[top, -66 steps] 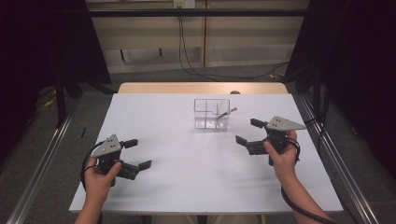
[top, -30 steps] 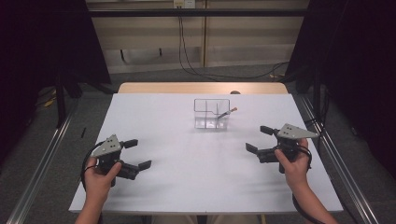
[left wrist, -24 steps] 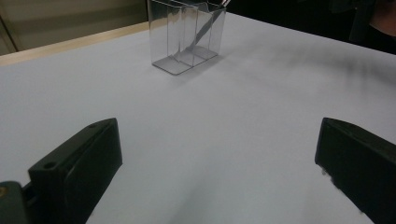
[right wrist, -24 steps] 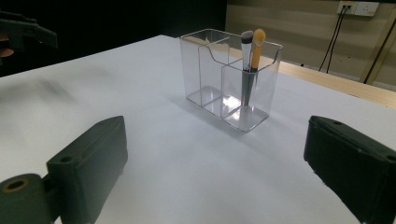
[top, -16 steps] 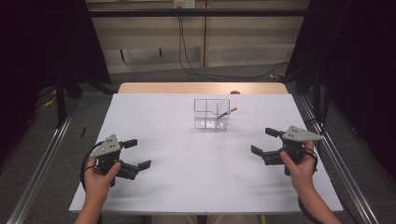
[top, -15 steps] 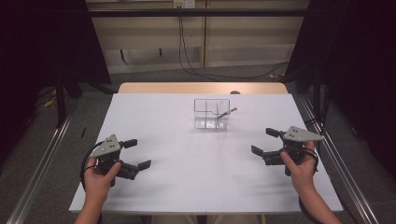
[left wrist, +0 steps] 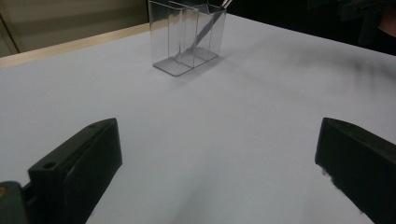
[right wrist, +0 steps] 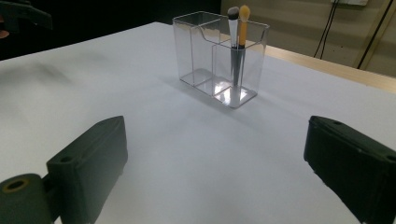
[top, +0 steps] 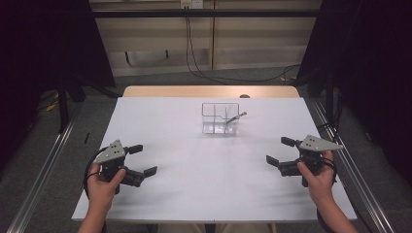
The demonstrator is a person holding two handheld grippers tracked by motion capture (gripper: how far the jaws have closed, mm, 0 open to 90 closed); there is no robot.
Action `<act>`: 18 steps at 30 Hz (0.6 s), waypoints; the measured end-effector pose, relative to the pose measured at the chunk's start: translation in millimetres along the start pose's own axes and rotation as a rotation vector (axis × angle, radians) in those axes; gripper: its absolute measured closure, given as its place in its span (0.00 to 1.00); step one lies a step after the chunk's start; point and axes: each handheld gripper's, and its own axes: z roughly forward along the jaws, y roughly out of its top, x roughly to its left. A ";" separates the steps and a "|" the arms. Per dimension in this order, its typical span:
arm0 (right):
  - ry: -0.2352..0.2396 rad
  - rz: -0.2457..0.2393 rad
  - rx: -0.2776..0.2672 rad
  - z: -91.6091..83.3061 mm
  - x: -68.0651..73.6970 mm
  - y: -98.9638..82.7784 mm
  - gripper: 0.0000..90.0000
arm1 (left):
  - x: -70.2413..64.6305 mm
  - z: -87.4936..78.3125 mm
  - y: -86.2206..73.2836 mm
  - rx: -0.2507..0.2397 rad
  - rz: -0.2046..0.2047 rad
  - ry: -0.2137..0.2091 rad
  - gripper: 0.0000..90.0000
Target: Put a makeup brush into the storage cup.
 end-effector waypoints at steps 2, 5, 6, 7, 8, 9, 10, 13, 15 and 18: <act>0.000 0.004 0.001 -1.4 -0.3 -0.6 0.07 | -0.1 0.0 0.2 0.001 0.002 -0.001 0.01; 0.001 -0.002 0.002 -3.6 -0.5 -0.8 0.07 | -0.1 -0.1 0.4 0.003 0.005 -0.001 0.01; -0.001 -0.001 0.004 -4.1 -0.2 -0.8 0.07 | -0.4 0.2 0.2 -0.001 0.001 0.001 0.01; 0.001 -0.005 0.009 -4.7 -0.2 -1.1 0.07 | -0.2 0.0 0.2 0.001 0.001 -0.001 0.01; 0.001 -0.007 0.011 -5.3 -0.1 -1.4 0.07 | -0.1 0.1 0.1 0.001 0.000 -0.002 0.01; 0.002 -0.008 0.013 -5.9 -0.4 -1.8 0.07 | 0.0 0.0 0.1 0.004 0.004 0.000 0.01; -0.001 -0.009 0.015 -6.6 -0.6 -2.2 0.07 | 0.0 0.0 0.1 0.003 0.004 0.000 0.01; -0.006 -0.008 0.017 -8.5 -1.5 -3.2 0.07 | 0.0 0.0 0.0 0.004 0.004 0.001 0.01; -0.004 -0.008 0.020 -9.7 -1.8 -4.0 0.07 | -0.1 0.2 -0.1 0.000 0.002 0.001 0.01; -0.005 -0.007 0.024 -11.8 -1.8 -5.3 0.07 | 0.2 0.1 -0.1 0.001 0.004 0.002 0.01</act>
